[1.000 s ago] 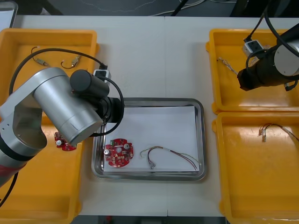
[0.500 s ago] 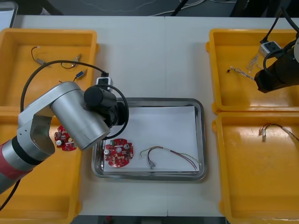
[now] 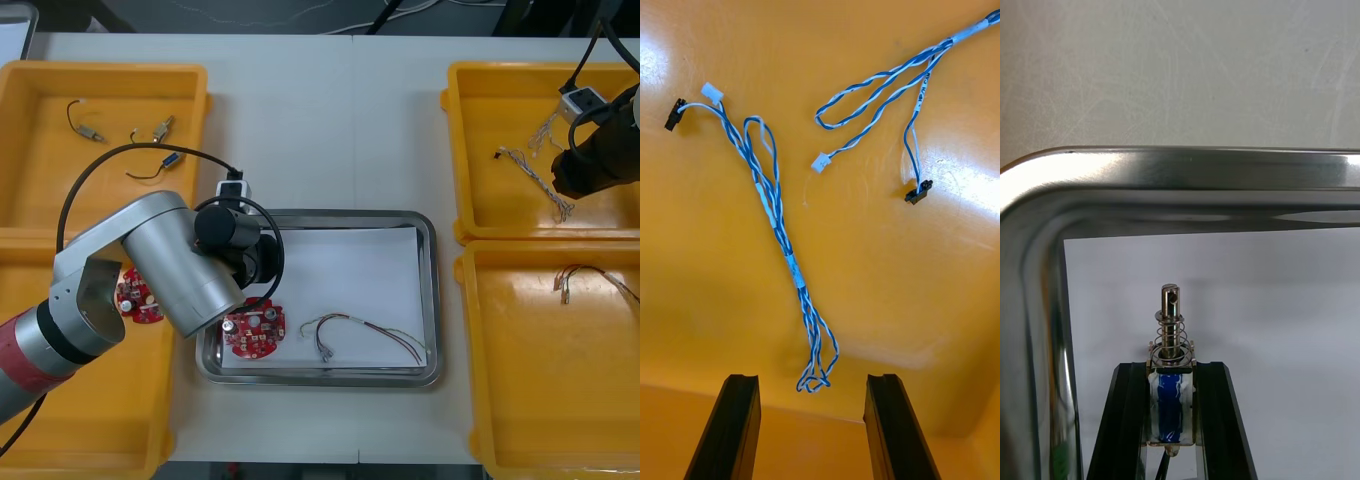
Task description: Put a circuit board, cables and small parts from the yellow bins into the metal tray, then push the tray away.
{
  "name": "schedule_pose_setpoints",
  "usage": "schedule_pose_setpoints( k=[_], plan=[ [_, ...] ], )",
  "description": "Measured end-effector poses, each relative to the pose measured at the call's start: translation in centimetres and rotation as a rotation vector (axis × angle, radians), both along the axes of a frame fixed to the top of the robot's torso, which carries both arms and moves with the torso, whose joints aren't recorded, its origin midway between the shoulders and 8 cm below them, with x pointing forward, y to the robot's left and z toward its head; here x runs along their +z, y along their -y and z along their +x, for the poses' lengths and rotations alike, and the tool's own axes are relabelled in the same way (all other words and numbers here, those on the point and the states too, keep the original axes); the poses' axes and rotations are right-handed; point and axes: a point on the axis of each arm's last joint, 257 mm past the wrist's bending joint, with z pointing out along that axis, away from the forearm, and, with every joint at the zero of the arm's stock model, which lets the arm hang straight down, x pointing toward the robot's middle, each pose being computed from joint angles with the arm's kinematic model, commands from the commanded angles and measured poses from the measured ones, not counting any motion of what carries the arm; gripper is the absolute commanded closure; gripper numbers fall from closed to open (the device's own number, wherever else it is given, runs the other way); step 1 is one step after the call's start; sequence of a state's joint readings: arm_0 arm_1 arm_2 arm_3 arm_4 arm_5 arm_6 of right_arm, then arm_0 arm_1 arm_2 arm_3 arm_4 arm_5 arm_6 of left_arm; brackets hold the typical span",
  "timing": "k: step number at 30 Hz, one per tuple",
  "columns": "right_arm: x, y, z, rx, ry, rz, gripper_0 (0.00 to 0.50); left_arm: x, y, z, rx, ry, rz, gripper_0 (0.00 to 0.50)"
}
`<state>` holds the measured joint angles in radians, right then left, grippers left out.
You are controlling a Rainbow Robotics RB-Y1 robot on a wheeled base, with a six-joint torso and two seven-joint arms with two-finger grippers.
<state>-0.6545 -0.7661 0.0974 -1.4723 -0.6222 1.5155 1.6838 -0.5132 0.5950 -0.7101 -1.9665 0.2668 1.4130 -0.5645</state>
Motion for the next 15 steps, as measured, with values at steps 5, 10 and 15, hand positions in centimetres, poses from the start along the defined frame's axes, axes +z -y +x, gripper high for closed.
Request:
schedule_pose_setpoints(
  k=[5,10,15],
  plan=[
    [0.11,0.06,0.03,0.002,0.002,-0.001,0.086,-0.04,0.04,-0.02,0.006,-0.001,-0.006,0.500],
    [0.21,-0.01,0.07,0.005,0.003,0.009,0.079,-0.33,0.05,-0.07,0.015,-0.005,-0.010,0.500],
    [-0.56,-0.73,0.23,0.121,-0.055,0.027,0.068,-0.79,-0.26,0.29,0.022,-0.001,0.000,0.500]
  ],
)
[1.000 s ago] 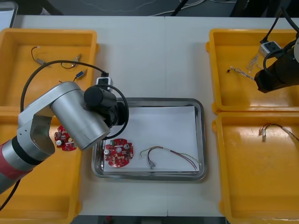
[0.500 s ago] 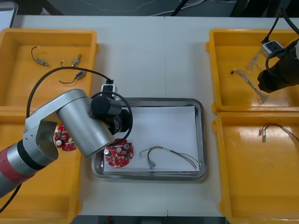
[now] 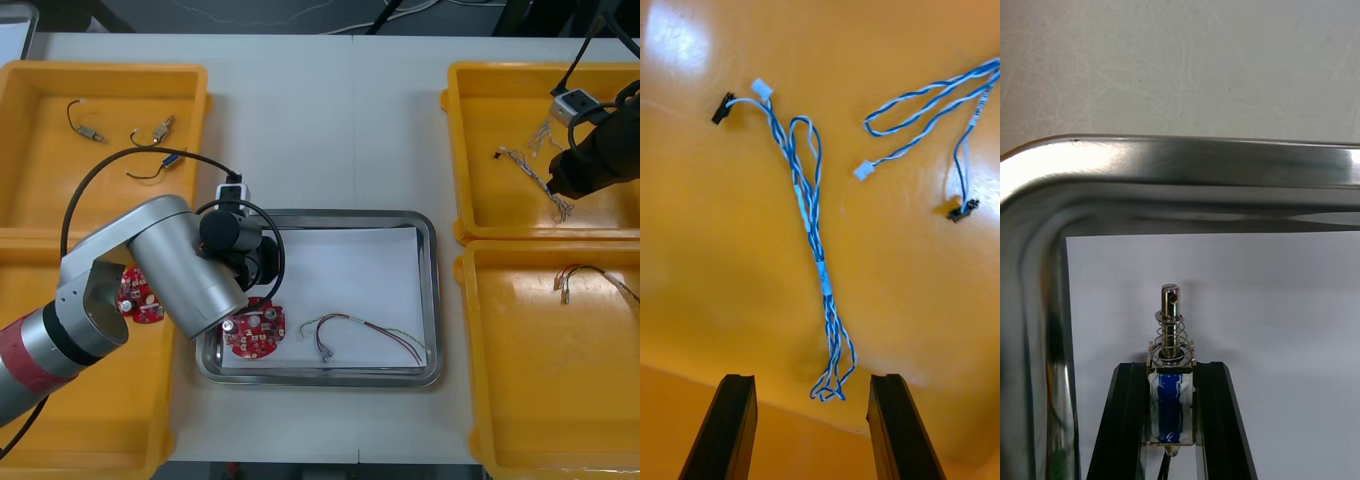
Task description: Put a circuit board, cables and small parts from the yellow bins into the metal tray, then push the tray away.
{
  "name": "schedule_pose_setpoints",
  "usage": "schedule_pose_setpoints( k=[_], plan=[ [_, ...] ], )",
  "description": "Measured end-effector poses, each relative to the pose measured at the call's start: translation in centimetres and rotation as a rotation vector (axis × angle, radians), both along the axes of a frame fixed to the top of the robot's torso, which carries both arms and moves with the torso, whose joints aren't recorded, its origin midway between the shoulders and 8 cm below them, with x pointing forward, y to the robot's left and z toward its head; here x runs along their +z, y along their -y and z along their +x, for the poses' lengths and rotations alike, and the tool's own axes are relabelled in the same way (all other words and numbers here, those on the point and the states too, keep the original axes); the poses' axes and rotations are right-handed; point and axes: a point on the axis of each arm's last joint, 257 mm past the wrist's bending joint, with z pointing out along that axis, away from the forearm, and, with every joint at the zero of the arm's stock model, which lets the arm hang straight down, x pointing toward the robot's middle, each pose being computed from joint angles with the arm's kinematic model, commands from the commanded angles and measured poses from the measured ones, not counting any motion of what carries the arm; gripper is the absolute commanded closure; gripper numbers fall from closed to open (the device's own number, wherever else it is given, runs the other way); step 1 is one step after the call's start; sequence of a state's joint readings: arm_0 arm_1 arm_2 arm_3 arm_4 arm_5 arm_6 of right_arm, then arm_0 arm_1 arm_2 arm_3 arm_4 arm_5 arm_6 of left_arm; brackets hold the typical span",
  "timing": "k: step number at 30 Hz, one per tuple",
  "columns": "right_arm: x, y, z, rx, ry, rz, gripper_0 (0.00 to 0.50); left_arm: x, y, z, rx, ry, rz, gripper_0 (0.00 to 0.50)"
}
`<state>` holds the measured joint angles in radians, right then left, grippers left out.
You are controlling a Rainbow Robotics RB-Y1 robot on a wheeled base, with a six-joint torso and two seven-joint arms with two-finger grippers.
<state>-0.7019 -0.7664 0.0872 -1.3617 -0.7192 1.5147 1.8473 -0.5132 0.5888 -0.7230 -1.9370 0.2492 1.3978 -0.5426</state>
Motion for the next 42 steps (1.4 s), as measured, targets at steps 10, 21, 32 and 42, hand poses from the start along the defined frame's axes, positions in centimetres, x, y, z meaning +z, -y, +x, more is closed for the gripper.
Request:
schedule_pose_setpoints(
  k=[10,21,32,42],
  plan=[
    [0.6,1.4,2.3,0.058,0.022,-0.022,0.068,-0.1,0.0,0.3,0.005,0.007,0.001,0.277],
    [-0.4,0.0,3.6,0.102,0.043,-0.033,0.067,0.0,0.3,0.6,-0.002,0.020,-0.006,0.000],
    [-3.0,-0.3,4.0,0.098,0.029,-0.041,0.068,-0.1,0.4,0.4,-0.001,0.009,-0.013,0.000],
    [-4.3,0.2,4.3,0.088,0.030,-0.063,0.067,2.5,-0.1,-0.3,0.043,-0.036,-0.076,0.000]
  ],
)
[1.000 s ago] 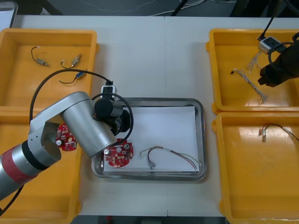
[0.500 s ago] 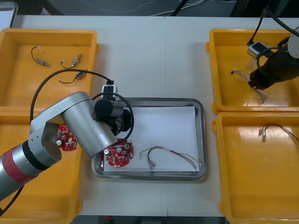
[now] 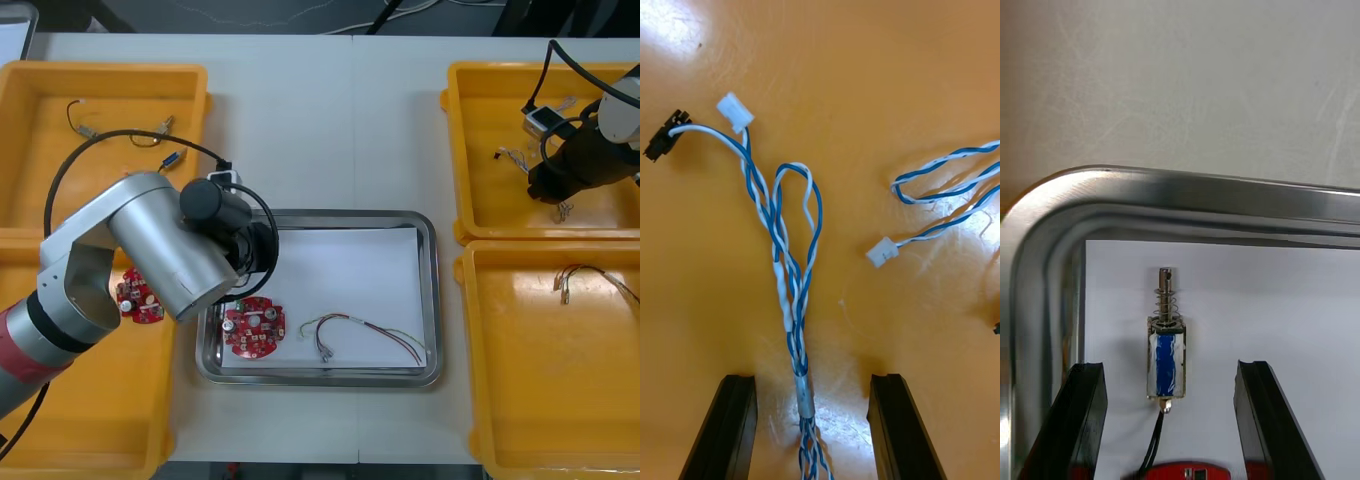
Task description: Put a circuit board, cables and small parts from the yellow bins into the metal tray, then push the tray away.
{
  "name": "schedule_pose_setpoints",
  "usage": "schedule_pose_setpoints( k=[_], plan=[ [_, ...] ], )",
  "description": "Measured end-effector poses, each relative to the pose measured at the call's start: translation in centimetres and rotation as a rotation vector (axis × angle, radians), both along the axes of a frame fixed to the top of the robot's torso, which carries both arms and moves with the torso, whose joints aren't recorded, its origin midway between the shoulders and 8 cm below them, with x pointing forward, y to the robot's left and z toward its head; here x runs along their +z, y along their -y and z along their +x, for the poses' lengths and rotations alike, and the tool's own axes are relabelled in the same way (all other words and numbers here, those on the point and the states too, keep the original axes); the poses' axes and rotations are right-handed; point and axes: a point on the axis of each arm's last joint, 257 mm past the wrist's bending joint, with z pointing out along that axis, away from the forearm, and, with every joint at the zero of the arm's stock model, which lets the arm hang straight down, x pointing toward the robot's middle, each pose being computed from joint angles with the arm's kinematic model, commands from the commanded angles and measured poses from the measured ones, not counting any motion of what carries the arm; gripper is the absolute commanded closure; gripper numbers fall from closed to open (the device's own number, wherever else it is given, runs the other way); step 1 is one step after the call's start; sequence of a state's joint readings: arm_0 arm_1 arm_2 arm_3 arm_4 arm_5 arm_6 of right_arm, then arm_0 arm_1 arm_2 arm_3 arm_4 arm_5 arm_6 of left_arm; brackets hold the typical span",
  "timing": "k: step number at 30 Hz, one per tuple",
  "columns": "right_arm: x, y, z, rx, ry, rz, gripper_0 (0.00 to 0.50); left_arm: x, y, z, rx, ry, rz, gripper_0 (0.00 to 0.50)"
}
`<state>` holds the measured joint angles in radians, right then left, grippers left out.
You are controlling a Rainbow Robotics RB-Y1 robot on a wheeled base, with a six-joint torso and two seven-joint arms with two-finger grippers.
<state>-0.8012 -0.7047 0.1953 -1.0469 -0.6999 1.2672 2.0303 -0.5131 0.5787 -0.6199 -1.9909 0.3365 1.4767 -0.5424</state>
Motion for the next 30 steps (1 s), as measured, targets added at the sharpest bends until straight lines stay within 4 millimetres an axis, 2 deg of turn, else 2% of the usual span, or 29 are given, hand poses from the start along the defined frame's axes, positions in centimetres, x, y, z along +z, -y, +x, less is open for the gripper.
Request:
schedule_pose_setpoints(
  k=[2,4,6,7,10,17,24,27,30],
  plan=[
    [0.0,0.0,0.0,-0.002,-0.001,0.000,0.083,0.7,-0.3,-0.1,0.011,-0.001,-0.005,0.000],
    [0.0,0.1,0.1,-0.004,-0.002,0.000,0.233,1.3,-0.6,-0.2,0.021,-0.004,-0.005,0.000],
    [0.1,0.0,0.2,-0.005,0.000,0.001,0.439,1.9,-0.8,-0.5,0.030,-0.019,-0.012,0.000],
    [0.1,0.0,0.2,-0.004,0.001,0.001,0.499,2.2,-0.9,-0.6,0.034,-0.026,-0.019,0.000],
    [0.1,0.0,0.3,-0.005,0.001,0.001,0.500,3.7,-1.6,-0.9,0.058,-0.050,-0.042,0.000],
    [0.2,0.0,0.3,0.000,0.001,-0.001,0.500,8.5,-4.7,-0.6,0.099,-0.069,-0.092,0.000],
    [0.6,0.1,-0.5,0.047,-0.047,-0.050,0.500,11.8,-7.8,0.5,-0.100,-0.009,0.078,0.000],
    [1.7,-0.1,-0.8,0.061,-0.054,-0.076,0.500,12.6,-9.2,0.8,-0.171,0.011,0.161,0.000],
    [3.2,-0.5,-1.2,0.073,-0.053,-0.081,0.500,13.3,-10.3,1.1,-0.165,0.027,0.180,0.000]
  ],
)
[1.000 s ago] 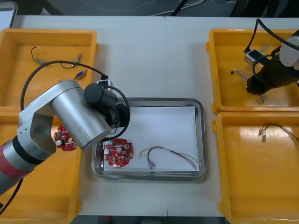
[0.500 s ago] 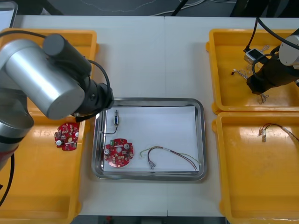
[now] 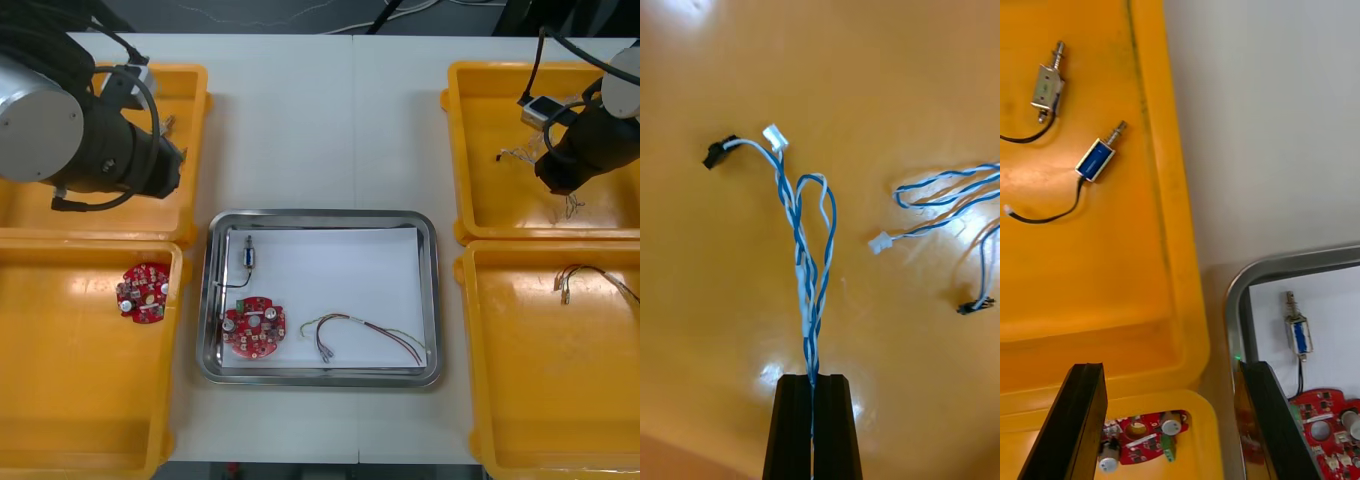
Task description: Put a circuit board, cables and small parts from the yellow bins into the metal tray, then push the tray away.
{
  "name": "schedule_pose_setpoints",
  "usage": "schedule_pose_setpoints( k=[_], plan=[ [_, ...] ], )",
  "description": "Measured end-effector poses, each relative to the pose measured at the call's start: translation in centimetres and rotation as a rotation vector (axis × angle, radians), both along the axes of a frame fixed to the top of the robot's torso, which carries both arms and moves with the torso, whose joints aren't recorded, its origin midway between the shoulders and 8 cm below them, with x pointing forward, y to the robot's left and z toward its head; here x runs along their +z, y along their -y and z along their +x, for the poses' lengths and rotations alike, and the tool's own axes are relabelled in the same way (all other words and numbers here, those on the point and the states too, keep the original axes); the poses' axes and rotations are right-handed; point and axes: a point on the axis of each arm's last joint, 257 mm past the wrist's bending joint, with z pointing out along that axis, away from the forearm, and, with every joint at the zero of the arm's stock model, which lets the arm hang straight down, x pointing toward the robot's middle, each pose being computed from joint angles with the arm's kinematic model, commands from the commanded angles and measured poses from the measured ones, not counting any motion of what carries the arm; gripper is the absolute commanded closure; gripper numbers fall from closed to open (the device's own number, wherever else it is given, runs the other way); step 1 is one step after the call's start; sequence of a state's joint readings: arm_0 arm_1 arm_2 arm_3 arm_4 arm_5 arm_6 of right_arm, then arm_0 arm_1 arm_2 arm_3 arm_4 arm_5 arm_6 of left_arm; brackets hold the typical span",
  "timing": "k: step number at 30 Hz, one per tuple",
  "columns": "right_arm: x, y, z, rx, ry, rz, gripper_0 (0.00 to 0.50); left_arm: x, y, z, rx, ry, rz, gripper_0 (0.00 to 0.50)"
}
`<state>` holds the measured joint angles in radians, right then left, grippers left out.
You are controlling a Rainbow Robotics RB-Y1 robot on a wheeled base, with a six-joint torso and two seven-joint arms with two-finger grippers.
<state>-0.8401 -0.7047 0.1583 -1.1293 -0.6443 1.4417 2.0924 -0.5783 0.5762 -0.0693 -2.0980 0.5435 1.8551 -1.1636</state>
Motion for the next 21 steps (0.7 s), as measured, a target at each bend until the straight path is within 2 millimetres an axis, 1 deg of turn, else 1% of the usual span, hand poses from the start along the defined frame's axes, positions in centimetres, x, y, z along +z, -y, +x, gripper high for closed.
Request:
schedule_pose_setpoints(
  k=[4,9,13,18,21],
  plan=[
    [2.1,-0.4,-0.7,0.004,-0.002,0.026,0.500,0.2,-1.5,0.8,0.046,0.001,-0.032,0.000],
    [4.7,-0.6,-2.0,0.006,-0.008,0.055,0.500,-0.2,-3.5,2.0,0.086,-0.007,-0.058,0.000],
    [7.0,-1.1,-3.6,0.037,-0.019,0.053,0.500,-0.4,-4.7,2.5,0.039,-0.010,-0.004,0.000],
    [9.4,-2.1,-5.8,0.099,-0.035,0.010,0.500,-1.1,-5.6,3.3,-0.087,-0.008,0.109,0.000],
    [10.8,-3.1,-6.4,0.139,-0.016,-0.009,0.500,-1.3,-5.9,3.8,-0.123,-0.003,0.141,0.000]
  ],
)
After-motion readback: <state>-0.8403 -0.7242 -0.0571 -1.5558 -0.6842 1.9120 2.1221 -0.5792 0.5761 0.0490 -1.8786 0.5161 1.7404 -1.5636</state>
